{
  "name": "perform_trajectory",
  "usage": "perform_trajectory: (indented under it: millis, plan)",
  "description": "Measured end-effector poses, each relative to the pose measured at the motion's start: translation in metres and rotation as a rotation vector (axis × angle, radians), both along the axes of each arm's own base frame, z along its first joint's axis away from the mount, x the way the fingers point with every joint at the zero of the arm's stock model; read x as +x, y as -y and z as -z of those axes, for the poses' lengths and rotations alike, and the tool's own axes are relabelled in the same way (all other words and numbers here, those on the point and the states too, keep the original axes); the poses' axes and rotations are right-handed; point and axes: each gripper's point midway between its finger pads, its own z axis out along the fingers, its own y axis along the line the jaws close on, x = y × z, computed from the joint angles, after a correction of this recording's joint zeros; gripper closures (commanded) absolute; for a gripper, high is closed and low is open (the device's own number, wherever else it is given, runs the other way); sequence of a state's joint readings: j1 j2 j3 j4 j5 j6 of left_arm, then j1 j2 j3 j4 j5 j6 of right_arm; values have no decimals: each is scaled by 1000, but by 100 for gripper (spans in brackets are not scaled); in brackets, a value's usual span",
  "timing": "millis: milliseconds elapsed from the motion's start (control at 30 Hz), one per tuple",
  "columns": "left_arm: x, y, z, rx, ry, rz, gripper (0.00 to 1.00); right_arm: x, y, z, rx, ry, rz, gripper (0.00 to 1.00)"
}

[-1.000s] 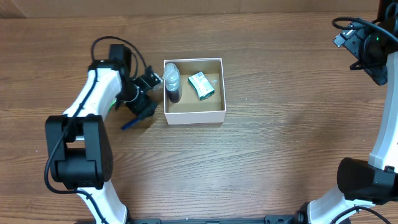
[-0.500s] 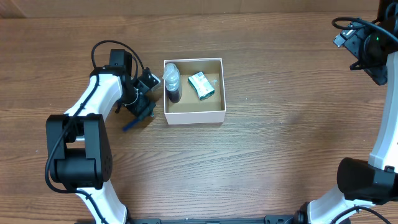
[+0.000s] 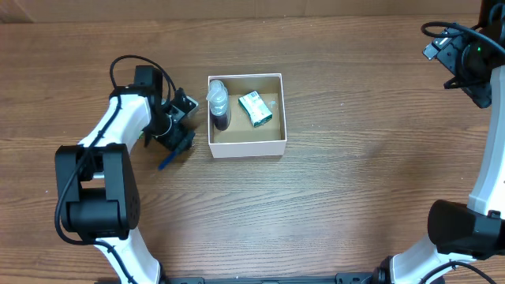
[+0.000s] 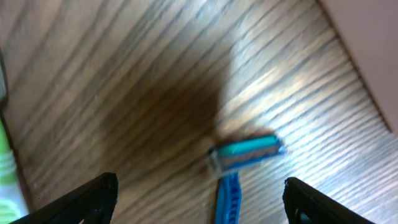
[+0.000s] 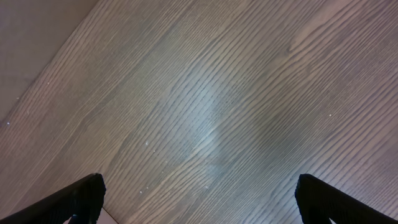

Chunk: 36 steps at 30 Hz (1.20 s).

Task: Pack container
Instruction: 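Move the left gripper to the blue razor and grasp its handle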

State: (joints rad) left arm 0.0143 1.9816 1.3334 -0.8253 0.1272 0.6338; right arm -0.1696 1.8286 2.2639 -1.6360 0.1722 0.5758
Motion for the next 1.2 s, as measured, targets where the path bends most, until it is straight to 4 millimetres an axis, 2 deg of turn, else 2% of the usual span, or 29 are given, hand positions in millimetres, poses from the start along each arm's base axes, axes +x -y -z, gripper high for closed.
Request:
perform_trajectory:
  millis: [133,300,333,367,433,500,700,900,1033,1200]
  plan:
    - [-5,-10,1,-1,-22,-27,13,0,0,0,1,0,0,0]
    - [-15,-12,12,1,-36,-11,22,0,0,0,1,0,0,0]
    - [-14,-12,12,2,-26,-8,27,0,0,0,0,0,0,0]
    - [-13,-13,12,2,-20,-8,37,0,0,0,0,0,0,0]
    - [-10,-13,13,7,-1,-5,63,0,0,0,0,0,0,0]
    - [-7,-13,13,7,12,-8,74,0,0,0,0,0,0,0]
    - [-5,-12,13,-8,15,-57,81,0,0,0,0,1,0,0]
    - [-6,-8,13,-50,-13,-241,84,0,0,0,0,1,0,0]
    - [-9,-6,13,-76,-50,-402,96,0,0,0,0,0,0,0]
    - [-12,-5,12,-85,-75,-484,96,0,0,0,0,0,0,0]
